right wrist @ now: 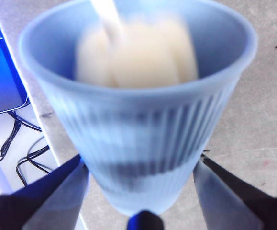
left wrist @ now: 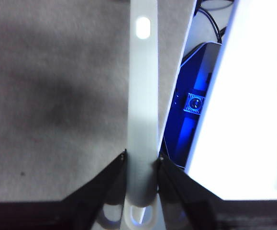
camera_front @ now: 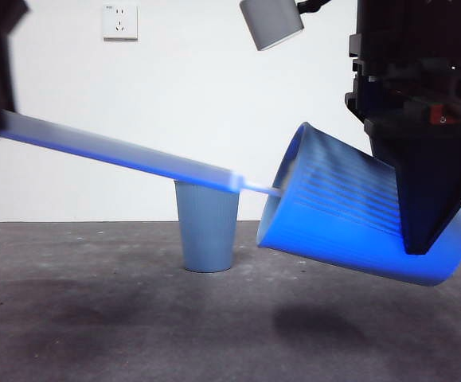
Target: Pick up the cup brush,pick up the cup,insert the brush into the cup,clean the cup,put the cup brush back,put the cup back to the fixed position on the table
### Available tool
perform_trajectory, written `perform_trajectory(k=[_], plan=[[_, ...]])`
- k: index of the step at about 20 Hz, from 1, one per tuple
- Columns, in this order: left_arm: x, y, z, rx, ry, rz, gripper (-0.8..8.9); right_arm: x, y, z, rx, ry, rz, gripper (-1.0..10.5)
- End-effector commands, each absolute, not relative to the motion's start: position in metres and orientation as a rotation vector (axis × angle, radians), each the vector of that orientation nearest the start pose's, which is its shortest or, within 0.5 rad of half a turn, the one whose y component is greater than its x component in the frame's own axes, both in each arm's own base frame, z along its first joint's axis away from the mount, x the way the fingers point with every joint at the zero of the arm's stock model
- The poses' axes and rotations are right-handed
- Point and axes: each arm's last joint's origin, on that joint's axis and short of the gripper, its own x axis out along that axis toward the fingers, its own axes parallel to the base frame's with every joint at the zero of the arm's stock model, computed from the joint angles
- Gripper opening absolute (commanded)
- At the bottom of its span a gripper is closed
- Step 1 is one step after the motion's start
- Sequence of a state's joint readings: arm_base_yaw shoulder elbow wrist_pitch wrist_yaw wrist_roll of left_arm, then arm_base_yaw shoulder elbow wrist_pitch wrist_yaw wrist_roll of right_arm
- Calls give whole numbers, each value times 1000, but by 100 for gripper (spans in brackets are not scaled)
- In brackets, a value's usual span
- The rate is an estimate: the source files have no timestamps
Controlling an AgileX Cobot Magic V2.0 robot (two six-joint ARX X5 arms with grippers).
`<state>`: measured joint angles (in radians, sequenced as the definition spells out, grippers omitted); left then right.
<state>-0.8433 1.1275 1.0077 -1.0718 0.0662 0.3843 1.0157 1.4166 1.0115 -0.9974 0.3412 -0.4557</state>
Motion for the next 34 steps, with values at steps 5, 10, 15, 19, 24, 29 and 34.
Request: perform_trajectory(k=[5,10,15,19,24,29,34], plan=[[152,-175,257,745,1007,-1052,-9,138,208,228,-1241,977,866,-17],[156,-181,249,755,1028,-1053,-9,137,207,228,-1246,984,865,-17],[152,-166,250,791,1123,-1003,-9,137,207,228,-1249,989,865,-17],[149,-152,262,762,1103,-974,-9,137,206,228,-1251,993,865,-17],[141,-124,278,749,1095,-869,-9,137,206,228,-1253,995,865,-16],[129,-92,297,669,1040,-770,-9,137,206,228,-1251,994,864,-17],[102,-64,312,616,1000,-707,-9,137,207,228,-1242,986,863,-16]])
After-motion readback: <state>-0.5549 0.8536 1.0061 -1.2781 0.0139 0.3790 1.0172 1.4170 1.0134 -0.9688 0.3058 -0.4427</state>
